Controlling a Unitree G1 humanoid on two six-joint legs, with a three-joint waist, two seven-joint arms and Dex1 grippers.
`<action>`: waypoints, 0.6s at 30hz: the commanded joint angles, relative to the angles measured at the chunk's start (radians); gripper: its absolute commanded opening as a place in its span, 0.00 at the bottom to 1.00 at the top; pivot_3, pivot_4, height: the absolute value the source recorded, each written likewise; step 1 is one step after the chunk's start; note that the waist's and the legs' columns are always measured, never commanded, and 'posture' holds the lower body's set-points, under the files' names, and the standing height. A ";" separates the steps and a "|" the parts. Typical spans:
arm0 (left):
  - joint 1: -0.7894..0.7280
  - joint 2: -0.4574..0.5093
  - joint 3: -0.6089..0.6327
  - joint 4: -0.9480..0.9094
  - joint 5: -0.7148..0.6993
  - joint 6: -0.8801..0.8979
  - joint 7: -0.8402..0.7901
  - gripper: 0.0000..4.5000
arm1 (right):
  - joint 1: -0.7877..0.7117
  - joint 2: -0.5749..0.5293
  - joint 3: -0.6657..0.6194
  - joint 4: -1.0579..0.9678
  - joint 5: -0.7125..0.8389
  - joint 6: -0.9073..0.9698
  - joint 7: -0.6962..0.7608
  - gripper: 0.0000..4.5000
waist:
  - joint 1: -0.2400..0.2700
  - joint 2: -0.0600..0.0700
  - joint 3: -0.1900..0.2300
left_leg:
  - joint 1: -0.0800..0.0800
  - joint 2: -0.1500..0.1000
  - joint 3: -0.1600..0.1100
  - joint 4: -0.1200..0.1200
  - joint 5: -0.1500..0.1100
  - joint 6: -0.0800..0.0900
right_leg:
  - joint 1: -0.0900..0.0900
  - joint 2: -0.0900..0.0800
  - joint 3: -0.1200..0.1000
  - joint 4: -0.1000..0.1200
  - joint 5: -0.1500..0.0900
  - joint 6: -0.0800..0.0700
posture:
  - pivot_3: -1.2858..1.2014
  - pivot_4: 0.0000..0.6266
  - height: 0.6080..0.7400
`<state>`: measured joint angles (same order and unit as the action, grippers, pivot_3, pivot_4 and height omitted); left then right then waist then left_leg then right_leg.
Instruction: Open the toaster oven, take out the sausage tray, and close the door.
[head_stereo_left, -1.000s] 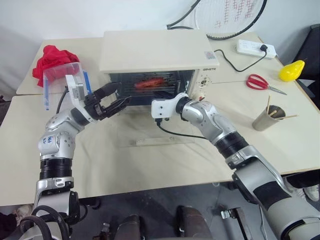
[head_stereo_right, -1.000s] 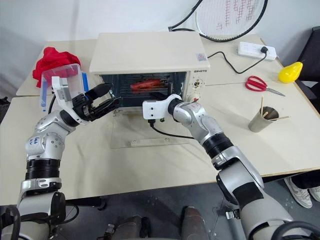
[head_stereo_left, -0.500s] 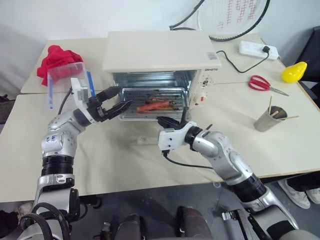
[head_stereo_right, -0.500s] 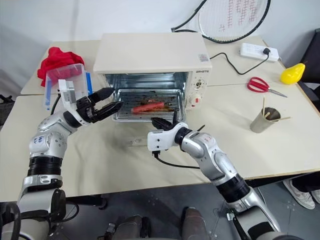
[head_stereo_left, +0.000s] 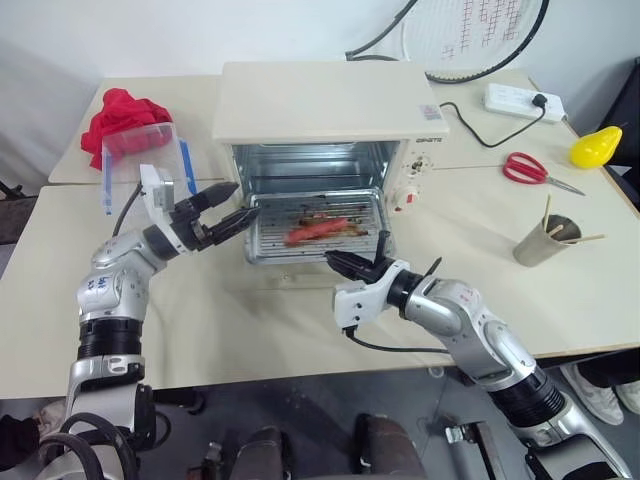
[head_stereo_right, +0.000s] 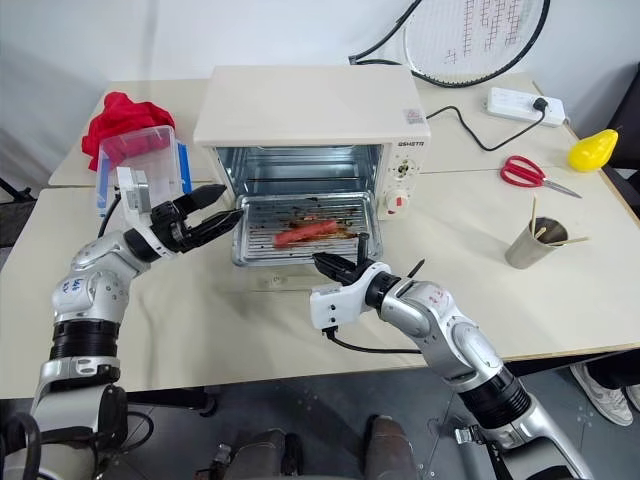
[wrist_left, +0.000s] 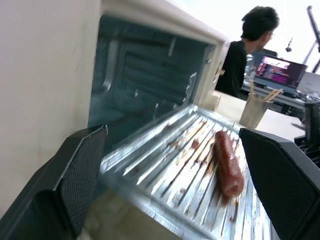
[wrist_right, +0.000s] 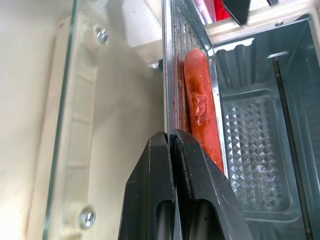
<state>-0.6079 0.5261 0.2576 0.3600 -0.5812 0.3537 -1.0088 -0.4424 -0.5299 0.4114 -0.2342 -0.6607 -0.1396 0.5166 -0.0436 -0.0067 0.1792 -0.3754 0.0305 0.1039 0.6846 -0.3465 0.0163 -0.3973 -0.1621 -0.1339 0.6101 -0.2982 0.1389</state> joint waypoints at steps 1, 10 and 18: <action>0.042 0.050 0.061 -0.143 -0.120 0.258 0.100 1.00 | 0.019 -0.009 -0.035 -0.072 0.007 -0.014 0.003 0.00 | 0.002 0.000 0.000 | 0.000 0.000 0.000 0.000 0.000 0.000 | 0.000 0.000 0.000 0.000 0.000 0.000 | 0.52 0.24 1.00; 0.066 0.104 0.124 -0.290 -0.333 0.851 0.343 1.00 | 0.035 -0.052 -0.059 -0.111 0.039 -0.074 0.048 0.00 | 0.022 0.000 0.000 | 0.000 0.000 -0.003 0.002 0.000 0.000 | 0.002 -0.001 0.002 0.000 0.000 0.000 | 0.52 0.24 1.00; -0.013 0.022 0.232 -0.267 -0.418 1.035 0.527 1.00 | 0.007 -0.094 -0.078 -0.093 0.084 -0.147 0.074 0.00 | 0.018 -0.001 0.001 | 0.001 -0.001 -0.004 0.004 0.000 0.000 | 0.004 0.000 0.001 0.000 0.000 0.000 | 0.52 0.24 1.00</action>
<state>-0.6100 0.5580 0.4467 0.0967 -0.9553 1.3585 -0.5024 -0.4169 -0.6122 0.3720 -0.2938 -0.5984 -0.2636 0.5908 -0.0258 -0.0080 0.1798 -0.3747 0.0297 0.0997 0.6879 -0.3464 0.0161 -0.3938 -0.1626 -0.1326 0.6105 -0.2983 0.1387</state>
